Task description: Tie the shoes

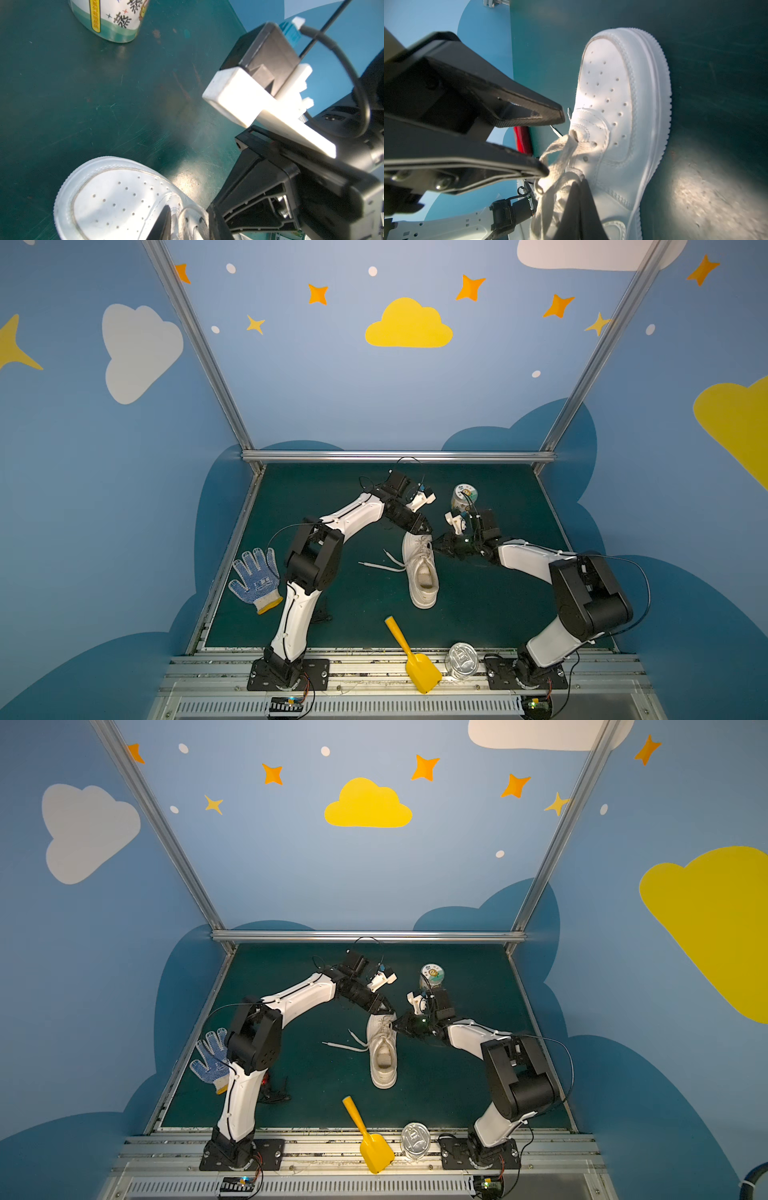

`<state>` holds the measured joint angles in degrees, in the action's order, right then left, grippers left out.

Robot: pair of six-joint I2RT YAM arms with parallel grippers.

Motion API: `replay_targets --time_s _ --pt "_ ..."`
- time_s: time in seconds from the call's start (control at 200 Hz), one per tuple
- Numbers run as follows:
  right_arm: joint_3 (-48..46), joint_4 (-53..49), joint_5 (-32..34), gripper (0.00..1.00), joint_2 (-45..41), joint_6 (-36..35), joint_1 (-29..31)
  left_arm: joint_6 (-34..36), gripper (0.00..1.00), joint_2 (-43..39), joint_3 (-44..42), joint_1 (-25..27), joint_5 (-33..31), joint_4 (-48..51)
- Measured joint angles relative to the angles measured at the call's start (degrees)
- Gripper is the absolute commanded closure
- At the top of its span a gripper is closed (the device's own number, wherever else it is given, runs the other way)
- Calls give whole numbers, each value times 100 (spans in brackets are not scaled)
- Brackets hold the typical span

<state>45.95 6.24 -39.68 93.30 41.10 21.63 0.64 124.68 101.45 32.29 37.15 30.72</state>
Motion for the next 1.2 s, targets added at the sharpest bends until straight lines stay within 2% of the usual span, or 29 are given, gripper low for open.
replay_targets --time_s 0.17,0.561,1.201 --pt "0 -4 -9 100 0 -2 0 -22 57 0 0 9 22 9" --pt "0 -7 -22 100 -2 -2 0 39 51 0 0 35 -7 170" --pt "0 -4 -42 100 -2 0 0 63 58 4 0 96 17 319"
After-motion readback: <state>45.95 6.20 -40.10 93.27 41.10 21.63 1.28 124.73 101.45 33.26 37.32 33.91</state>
